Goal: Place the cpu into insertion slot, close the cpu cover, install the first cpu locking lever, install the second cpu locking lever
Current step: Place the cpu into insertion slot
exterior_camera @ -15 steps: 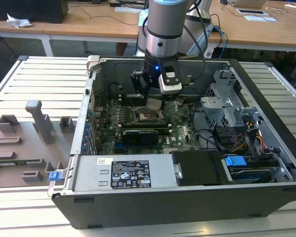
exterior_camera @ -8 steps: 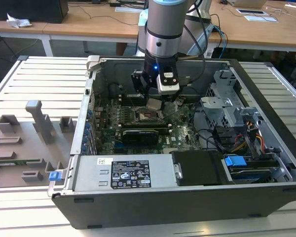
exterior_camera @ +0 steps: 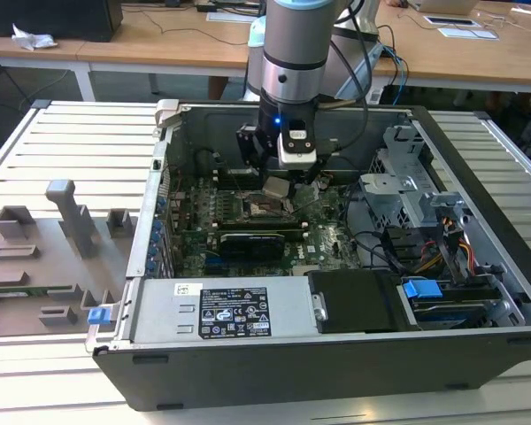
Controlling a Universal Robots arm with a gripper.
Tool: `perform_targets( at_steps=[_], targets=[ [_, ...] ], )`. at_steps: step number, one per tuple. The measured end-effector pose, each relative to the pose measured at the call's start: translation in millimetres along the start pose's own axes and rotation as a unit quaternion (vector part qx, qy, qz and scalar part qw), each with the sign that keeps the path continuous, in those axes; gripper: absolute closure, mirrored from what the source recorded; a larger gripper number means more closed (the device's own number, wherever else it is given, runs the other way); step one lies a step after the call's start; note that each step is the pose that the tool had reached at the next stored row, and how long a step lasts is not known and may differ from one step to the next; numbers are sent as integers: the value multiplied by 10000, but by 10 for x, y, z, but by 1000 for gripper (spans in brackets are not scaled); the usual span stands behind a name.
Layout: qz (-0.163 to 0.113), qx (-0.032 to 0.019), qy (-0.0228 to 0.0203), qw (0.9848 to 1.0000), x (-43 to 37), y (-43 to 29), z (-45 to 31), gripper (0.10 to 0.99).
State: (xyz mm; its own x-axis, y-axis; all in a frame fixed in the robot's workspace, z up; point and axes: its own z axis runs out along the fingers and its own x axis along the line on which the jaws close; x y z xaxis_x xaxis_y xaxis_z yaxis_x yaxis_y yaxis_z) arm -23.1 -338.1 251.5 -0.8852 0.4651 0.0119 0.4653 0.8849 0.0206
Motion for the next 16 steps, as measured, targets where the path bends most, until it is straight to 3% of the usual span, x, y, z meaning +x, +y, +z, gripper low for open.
perform_targets(
  at_steps=[8,16],
  targets=[
    [286,16,-16,9996,0,0,3,545],
    [637,36,-36,9980,0,0,5,545]
  ],
)
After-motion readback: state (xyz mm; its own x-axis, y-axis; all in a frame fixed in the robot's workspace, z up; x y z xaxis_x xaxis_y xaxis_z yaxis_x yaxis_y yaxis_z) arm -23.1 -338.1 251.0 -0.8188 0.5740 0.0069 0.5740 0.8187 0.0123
